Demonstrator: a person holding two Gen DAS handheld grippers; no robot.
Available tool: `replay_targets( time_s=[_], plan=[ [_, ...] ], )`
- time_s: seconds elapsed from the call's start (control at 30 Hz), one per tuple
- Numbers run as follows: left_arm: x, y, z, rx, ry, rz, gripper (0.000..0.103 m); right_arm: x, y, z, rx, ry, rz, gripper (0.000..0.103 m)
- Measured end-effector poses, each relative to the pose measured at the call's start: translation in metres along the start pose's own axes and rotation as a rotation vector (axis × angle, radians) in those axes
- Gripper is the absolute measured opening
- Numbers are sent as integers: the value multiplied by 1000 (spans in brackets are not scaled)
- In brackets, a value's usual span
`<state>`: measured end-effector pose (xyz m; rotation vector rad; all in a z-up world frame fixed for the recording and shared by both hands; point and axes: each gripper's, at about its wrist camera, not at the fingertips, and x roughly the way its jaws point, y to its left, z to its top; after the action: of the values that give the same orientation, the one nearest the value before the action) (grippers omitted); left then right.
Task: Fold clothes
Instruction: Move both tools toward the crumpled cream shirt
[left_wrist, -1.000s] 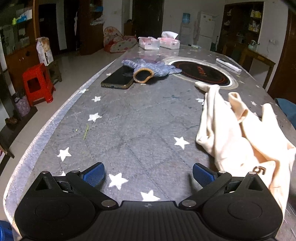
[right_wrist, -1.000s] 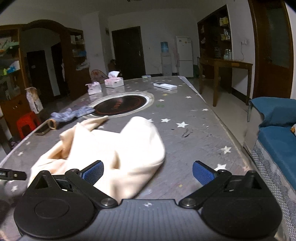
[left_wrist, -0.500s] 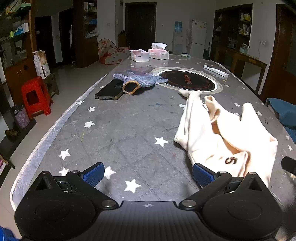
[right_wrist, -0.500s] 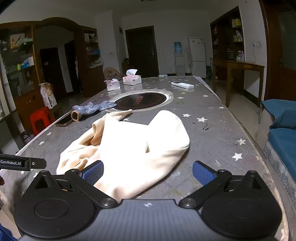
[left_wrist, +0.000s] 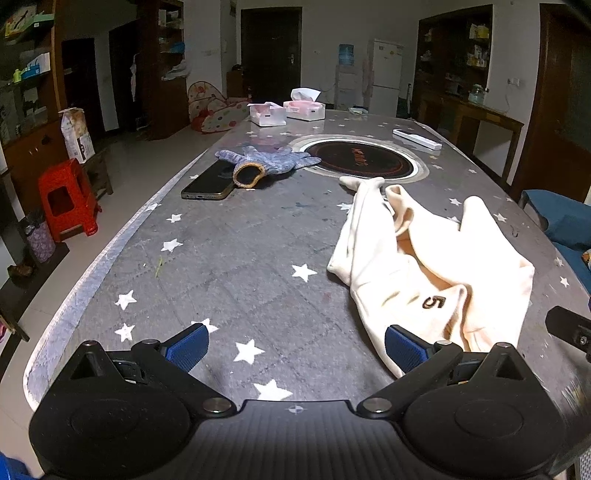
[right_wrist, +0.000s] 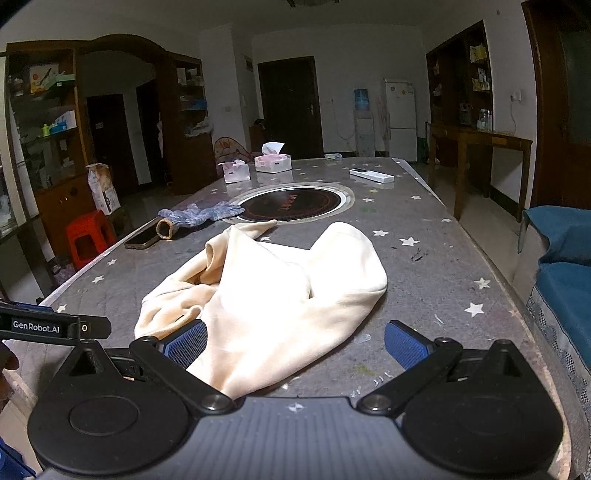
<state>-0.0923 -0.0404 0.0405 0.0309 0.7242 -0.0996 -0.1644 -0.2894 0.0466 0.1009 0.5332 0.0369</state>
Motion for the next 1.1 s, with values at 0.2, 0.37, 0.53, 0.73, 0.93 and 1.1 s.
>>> replay_targets(
  time_s=[0.2,0.37,0.53,0.73,0.93,1.1],
  plan=[
    [-3,-2,-2,1,-1,2,103,-5,3,-1,-9,-6,1,103],
    [-3,-2,-3,1,6,9,103,-5,5,-1,-11,-6,0,103],
    [-2,-4,-3,6,7,5,103,-4,7,-2,-20,-6,3,103],
    [1,-6,-2,12,14,2,103,-2,7,-1,-21,-2,5,103],
    [3,-8,-2,17,20,-1,103,1,7,-1,-20,3,4,103],
    [5,-9,-1,19,23,-2,103,4,7,-1,-20,9,6,103]
  ],
)
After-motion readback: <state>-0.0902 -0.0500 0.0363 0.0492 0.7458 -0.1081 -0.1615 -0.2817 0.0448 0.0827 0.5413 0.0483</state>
